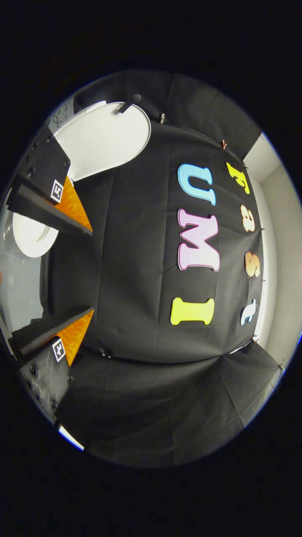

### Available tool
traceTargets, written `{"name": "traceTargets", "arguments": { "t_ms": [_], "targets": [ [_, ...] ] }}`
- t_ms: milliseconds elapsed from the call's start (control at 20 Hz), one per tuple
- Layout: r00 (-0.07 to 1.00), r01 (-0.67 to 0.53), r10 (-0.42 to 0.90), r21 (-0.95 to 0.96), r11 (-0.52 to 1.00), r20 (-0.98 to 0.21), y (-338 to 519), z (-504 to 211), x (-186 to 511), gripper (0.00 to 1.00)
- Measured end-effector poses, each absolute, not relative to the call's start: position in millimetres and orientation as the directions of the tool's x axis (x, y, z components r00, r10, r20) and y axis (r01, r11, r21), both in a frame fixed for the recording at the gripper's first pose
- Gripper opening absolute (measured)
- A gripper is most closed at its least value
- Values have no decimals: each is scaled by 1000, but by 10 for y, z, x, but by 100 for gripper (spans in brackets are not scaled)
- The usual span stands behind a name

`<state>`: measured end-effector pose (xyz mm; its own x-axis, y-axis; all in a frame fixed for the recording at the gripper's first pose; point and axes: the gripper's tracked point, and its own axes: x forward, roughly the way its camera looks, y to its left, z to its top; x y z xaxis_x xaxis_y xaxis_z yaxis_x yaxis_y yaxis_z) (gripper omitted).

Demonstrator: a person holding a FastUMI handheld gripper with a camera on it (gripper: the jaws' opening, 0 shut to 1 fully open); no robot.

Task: Open the toilet lid.

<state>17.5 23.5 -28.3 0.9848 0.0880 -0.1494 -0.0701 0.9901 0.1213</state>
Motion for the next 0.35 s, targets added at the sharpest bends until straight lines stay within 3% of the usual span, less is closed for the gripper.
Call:
{"name": "traceTargets", "arguments": {
  "t_ms": [350],
  "targets": [
    [988,-56,65,68,996,-139,150,-304,172,100]
  ]
}}
